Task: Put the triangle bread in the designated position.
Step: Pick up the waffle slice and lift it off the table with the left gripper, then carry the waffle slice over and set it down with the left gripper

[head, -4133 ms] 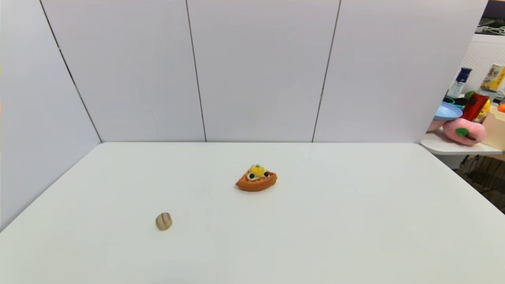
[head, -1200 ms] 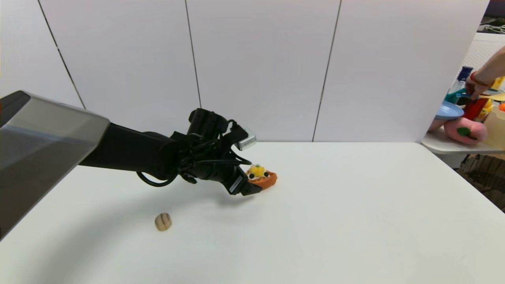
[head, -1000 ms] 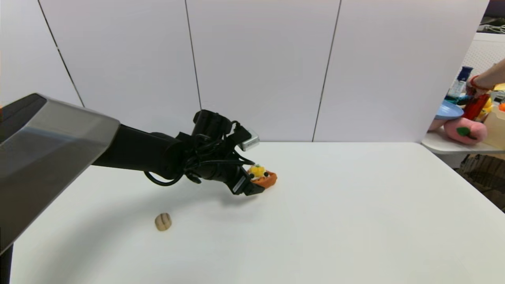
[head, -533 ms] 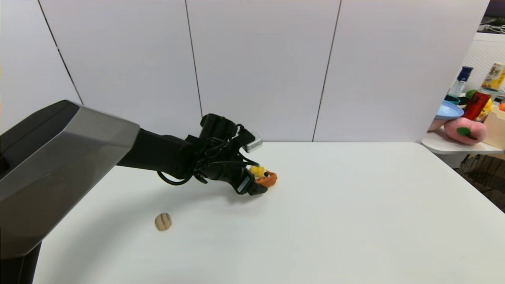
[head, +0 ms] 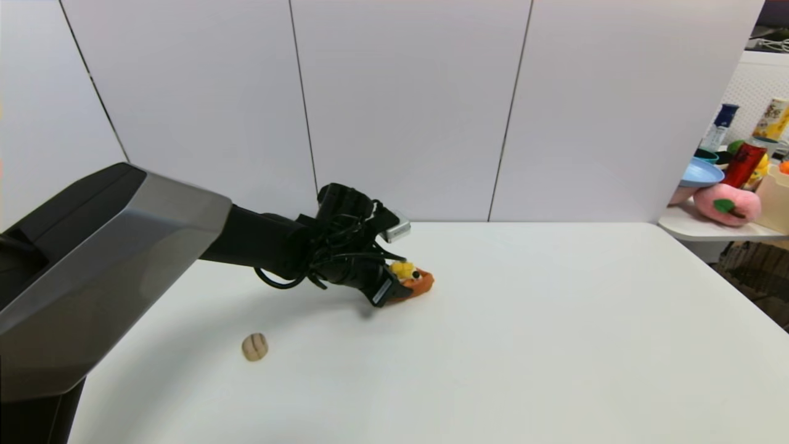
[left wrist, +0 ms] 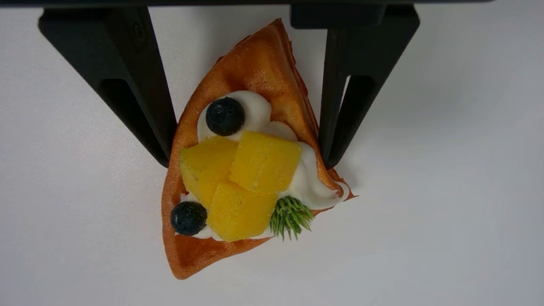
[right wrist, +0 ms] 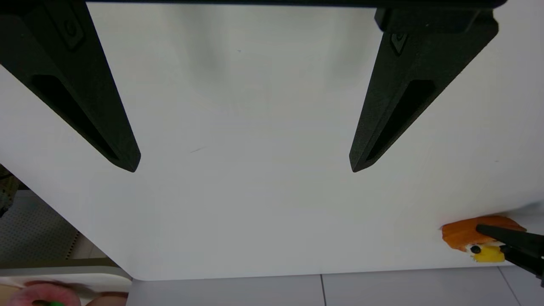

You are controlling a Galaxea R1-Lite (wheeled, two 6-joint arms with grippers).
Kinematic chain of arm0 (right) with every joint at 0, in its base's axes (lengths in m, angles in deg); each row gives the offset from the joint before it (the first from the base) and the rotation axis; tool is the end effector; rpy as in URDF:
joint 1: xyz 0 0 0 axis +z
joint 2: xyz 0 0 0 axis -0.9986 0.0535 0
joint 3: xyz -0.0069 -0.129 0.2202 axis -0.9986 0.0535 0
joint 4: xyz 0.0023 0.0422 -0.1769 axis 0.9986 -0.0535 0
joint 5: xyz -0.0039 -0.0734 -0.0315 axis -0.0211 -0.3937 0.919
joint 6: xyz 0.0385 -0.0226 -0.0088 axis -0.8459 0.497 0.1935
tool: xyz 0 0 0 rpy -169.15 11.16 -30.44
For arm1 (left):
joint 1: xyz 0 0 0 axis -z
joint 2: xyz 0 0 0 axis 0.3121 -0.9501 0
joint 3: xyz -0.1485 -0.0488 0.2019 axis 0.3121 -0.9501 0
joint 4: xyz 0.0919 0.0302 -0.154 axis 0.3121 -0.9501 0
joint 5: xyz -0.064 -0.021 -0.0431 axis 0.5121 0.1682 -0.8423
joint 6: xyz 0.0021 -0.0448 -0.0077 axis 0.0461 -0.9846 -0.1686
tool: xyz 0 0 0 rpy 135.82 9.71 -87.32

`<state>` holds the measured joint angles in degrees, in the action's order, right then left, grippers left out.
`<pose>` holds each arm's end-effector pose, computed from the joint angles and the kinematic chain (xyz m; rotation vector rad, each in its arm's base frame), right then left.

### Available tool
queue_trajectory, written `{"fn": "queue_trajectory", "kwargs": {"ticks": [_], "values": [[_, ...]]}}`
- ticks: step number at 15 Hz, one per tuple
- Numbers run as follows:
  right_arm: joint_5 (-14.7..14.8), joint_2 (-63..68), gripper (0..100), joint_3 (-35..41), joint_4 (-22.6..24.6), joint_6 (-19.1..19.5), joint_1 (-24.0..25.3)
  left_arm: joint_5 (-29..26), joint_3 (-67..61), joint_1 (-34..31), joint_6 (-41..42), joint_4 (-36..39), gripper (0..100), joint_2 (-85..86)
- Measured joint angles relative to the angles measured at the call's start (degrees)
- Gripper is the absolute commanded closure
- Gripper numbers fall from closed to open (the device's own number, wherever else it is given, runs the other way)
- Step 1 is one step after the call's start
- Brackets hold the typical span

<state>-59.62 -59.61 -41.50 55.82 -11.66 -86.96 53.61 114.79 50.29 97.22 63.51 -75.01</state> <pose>0.0356 -0.0009 0.0758 0.0352 -0.0030 -0.0176 0.3448 -0.2331 0.0610 0.4330 0.6220 -0.9745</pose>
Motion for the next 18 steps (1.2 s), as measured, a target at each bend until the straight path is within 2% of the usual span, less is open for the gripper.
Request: {"fn": "queue_trajectory", "kwargs": {"ticks": [11, 14, 18], "values": [[0.0, 0.0, 0, 0.0, 0.0, 0.0, 0.0, -0.1, 4.1, -0.6, -1.1, -2.1, 100, 4.3], [0.0, 0.0, 0, 0.0, 0.0, 0.0, 0.0, 0.4, 3.7, -5.2, -1.4, -2.0, 100, 8.7], [0.0, 0.0, 0, 0.0, 0.0, 0.0, 0.0, 2.8, 0.3, -14.8, -1.5, -2.0, 100, 15.3]]}}
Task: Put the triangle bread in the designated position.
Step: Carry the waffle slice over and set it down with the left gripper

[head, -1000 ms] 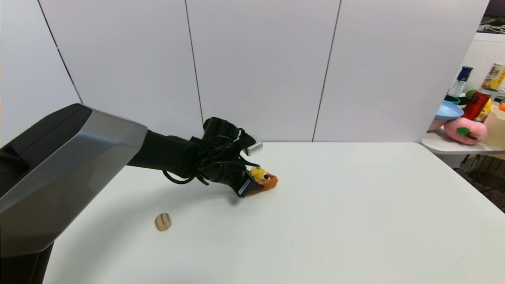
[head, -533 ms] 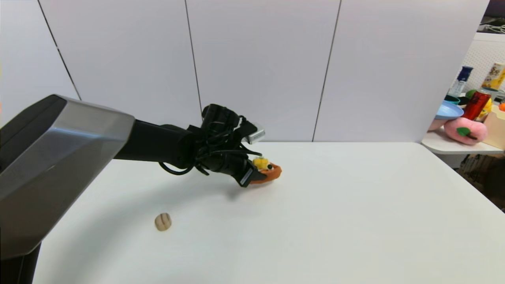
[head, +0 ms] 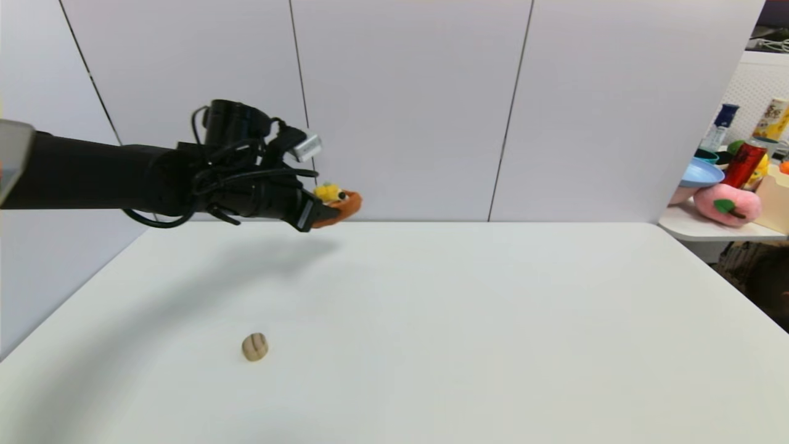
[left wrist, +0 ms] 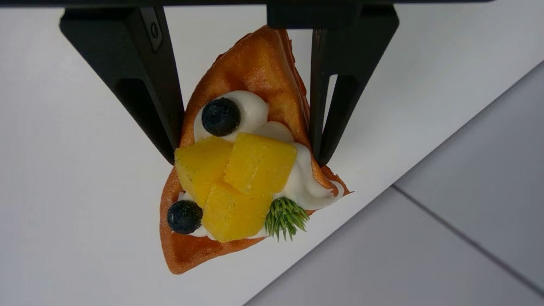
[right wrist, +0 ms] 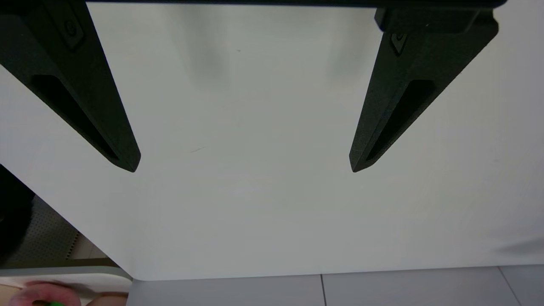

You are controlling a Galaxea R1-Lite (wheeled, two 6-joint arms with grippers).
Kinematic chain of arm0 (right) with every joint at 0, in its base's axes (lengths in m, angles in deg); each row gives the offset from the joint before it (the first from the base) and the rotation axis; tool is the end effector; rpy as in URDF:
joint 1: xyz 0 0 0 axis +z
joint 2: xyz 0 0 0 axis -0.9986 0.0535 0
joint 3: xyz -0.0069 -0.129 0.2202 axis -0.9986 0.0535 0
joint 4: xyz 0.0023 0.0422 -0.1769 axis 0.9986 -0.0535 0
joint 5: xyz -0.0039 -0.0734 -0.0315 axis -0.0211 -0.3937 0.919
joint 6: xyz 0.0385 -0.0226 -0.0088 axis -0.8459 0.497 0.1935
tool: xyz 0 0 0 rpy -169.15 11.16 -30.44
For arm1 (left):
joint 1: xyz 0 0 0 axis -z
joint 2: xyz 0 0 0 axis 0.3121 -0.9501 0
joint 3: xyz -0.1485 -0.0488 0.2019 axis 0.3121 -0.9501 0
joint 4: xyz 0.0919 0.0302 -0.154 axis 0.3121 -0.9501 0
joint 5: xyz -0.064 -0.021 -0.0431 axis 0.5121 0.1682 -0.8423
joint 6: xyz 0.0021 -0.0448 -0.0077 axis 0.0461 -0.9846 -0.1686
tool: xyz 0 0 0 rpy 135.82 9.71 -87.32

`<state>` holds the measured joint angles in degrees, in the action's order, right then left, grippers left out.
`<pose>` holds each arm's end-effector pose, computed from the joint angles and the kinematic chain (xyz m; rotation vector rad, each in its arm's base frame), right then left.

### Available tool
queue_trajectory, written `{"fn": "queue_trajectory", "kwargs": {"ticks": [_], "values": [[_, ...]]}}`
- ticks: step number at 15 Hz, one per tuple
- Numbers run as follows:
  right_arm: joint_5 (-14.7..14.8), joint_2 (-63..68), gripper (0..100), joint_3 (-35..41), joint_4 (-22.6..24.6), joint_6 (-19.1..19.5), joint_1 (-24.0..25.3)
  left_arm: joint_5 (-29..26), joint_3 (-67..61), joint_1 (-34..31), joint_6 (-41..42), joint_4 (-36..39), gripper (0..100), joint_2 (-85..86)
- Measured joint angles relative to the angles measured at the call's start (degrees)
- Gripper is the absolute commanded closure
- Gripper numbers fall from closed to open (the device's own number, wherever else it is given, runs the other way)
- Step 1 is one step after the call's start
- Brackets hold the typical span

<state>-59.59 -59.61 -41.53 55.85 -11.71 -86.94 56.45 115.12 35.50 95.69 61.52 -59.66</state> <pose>0.0356 -0.0009 0.0760 0.0361 -0.0040 -0.0177 0.3629 -0.1257 0.1666 0.3444 0.4339 -0.6452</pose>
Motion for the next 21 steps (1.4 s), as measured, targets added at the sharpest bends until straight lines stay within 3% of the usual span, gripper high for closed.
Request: {"fn": "queue_trajectory", "kwargs": {"ticks": [5, 8, 11, 15, 21], "values": [[0.0, 0.0, 0, 0.0, 0.0, 0.0, 0.0, 1.9, -6.1, -9.9, -2.5, -6.7, 100, 8.8], [0.0, 0.0, 0, 0.0, 0.0, 0.0, 0.0, 9.0, -8.6, -12.6, -4.2, -15.6, 100, 13.5], [0.0, 0.0, 0, 0.0, 0.0, 0.0, 0.0, 10.2, -11.9, -13.7, -7.7, -22.0, 100, 17.0], [0.0, 0.0, 0, 0.0, 0.0, 0.0, 0.0, 10.1, -20.6, -14.7, -9.8, -20.1, 100, 20.4], [0.0, 0.0, 0, 0.0, 0.0, 0.0, 0.0, 10.0, -36.7, -14.8, -11.0, -2.7, 100, 23.0]]}}
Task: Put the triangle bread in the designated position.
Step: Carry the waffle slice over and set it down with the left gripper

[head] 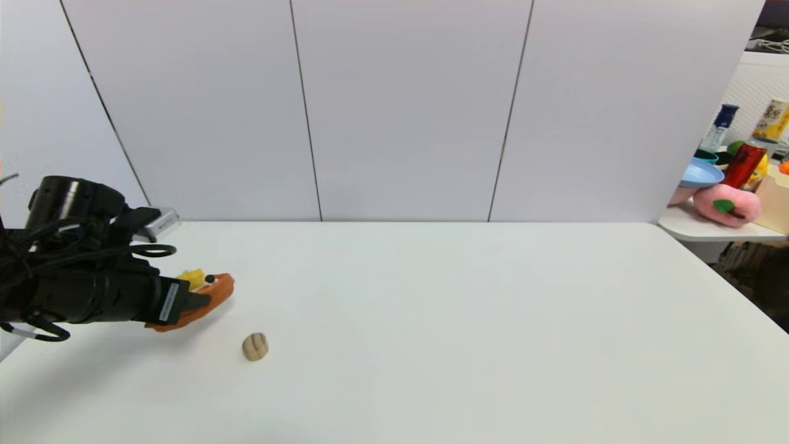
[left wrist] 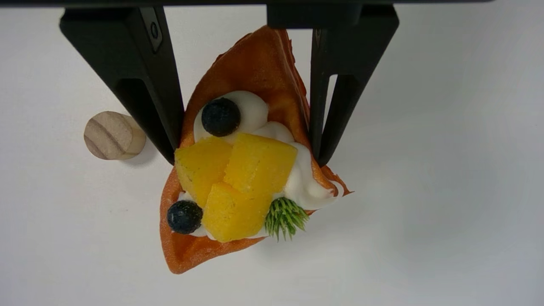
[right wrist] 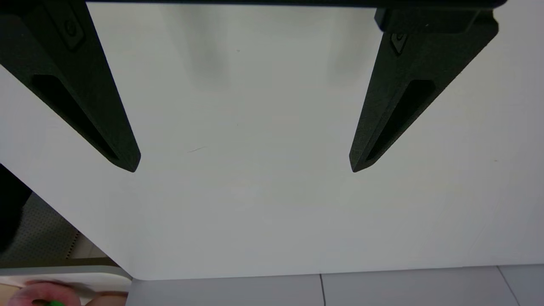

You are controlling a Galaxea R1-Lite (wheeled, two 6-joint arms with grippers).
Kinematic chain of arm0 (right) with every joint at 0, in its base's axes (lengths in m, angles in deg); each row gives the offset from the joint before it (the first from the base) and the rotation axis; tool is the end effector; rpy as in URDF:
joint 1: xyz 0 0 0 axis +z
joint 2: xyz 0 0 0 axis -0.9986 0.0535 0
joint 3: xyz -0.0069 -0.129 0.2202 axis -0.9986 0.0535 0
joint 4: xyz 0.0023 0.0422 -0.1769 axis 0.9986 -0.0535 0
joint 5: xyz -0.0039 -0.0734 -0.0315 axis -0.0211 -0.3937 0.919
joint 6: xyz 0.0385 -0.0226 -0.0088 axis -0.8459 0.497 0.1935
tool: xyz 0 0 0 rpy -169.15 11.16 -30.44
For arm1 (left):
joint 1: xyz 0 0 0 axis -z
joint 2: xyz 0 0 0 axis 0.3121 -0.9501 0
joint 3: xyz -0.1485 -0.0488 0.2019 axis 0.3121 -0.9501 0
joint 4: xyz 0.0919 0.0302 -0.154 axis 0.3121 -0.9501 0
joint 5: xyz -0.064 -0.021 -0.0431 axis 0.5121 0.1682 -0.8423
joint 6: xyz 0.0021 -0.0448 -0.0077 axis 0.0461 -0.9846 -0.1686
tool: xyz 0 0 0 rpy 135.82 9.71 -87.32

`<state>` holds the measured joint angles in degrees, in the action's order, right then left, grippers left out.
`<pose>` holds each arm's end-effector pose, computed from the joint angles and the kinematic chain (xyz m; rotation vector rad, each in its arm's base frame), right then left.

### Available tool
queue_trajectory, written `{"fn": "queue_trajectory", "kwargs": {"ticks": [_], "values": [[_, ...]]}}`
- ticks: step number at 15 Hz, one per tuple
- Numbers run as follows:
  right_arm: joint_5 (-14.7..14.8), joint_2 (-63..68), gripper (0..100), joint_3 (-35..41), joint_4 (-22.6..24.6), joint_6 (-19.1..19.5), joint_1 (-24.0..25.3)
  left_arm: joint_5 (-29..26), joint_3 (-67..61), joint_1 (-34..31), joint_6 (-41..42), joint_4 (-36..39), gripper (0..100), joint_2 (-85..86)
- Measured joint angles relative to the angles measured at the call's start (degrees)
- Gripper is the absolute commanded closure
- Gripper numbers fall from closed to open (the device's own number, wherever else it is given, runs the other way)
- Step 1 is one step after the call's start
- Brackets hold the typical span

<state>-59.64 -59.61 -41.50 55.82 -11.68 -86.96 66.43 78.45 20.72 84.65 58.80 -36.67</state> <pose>0.0356 -0.0009 0.0758 0.0355 -0.0030 -0.0172 0.2553 -0.0155 0.1136 0.1309 0.8048 -0.1949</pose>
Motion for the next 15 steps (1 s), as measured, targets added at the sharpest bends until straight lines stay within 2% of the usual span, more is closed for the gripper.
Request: {"fn": "queue_trajectory", "kwargs": {"ticks": [3, 12, 13, 15], "values": [[0.0, 0.0, 0, 0.0, 0.0, 0.0, 0.0, -0.1, -3.3, 0.1, -0.1, 4.0, 100, 0.4], [0.0, 0.0, 0, 0.0, 0.0, 0.0, 0.0, -0.5, -9.6, 1.3, 0.0, 4.0, 100, 4.3], [0.0, 0.0, 0, 0.0, 0.0, 0.0, 0.0, -0.5, -9.9, 1.4, 0.0, 4.0, 0, 4.5], [0.0, 0.0, 0, 0.0, 0.0, 0.0, 0.0, -0.5, -10.2, 1.5, 0.0, 4.1, 0, 4.7]]}}
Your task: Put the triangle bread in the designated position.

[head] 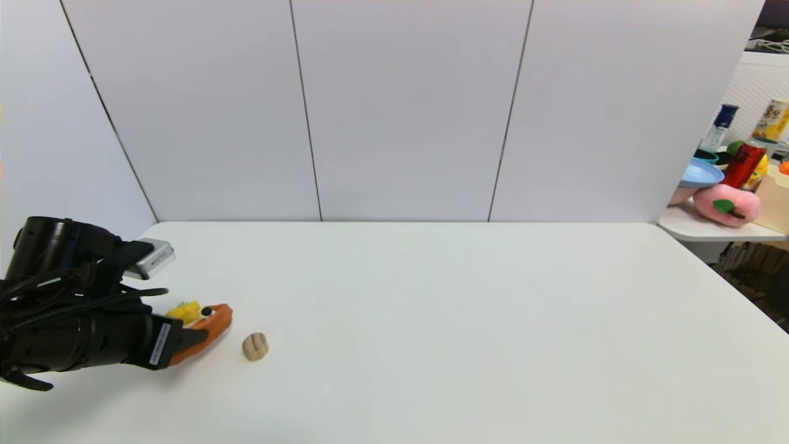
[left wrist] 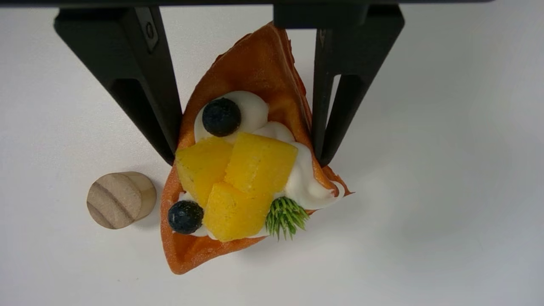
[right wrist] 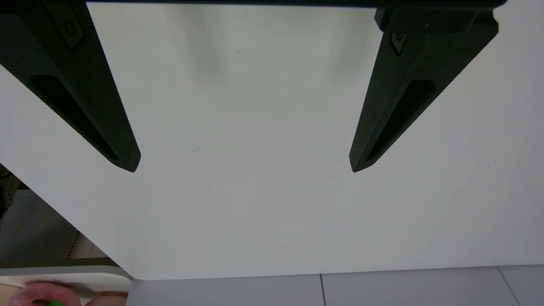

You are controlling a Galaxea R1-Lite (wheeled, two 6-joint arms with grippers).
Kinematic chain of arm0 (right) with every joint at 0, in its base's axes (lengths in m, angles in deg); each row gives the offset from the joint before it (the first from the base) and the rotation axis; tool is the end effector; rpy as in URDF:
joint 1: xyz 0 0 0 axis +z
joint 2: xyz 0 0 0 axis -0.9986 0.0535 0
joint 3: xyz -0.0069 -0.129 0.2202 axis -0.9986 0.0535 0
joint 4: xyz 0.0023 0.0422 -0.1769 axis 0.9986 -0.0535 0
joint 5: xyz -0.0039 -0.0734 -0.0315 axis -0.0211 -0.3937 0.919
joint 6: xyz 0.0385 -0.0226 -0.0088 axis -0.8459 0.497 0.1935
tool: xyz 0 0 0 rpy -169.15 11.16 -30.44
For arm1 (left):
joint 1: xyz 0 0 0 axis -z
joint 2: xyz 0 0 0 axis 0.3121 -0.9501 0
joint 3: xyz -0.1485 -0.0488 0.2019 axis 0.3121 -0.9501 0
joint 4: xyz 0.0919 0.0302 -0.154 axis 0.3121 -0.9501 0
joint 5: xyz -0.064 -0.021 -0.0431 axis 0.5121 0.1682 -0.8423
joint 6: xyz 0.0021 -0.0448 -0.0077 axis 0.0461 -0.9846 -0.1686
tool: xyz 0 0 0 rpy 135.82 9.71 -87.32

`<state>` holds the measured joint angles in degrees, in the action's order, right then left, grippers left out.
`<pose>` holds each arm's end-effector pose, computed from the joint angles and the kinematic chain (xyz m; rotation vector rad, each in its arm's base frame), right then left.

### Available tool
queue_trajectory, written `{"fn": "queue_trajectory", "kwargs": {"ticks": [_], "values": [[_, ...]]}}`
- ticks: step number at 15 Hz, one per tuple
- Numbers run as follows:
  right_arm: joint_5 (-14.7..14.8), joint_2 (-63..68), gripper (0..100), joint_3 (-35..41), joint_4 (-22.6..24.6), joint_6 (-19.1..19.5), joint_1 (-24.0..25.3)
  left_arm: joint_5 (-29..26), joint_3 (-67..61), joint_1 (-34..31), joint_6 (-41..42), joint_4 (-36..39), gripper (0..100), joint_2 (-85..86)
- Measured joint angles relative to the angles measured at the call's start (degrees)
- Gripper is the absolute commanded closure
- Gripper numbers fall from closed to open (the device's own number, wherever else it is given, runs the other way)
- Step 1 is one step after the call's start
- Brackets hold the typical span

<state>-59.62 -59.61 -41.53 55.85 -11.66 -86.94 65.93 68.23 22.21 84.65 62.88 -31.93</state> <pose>0.0356 -0.0009 0.0760 0.0352 -0.0040 -0.0172 0.2259 -0.0205 0.0938 0.1369 0.8272 -0.2290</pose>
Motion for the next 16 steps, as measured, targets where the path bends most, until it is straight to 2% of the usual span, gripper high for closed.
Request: {"fn": "queue_trajectory", "kwargs": {"ticks": [9, 16], "values": [[0.0, 0.0, 0, 0.0, 0.0, -0.1, 0.0, -0.1, -0.1, 0.7, 0.3, -0.1, 0, 1.6], [0.0, 0.0, 0, 0.0, 0.0, 0.0, 0.0, -3.8, -1.9, 0.6, 0.2, 0.0, 0, 17.1]]}}
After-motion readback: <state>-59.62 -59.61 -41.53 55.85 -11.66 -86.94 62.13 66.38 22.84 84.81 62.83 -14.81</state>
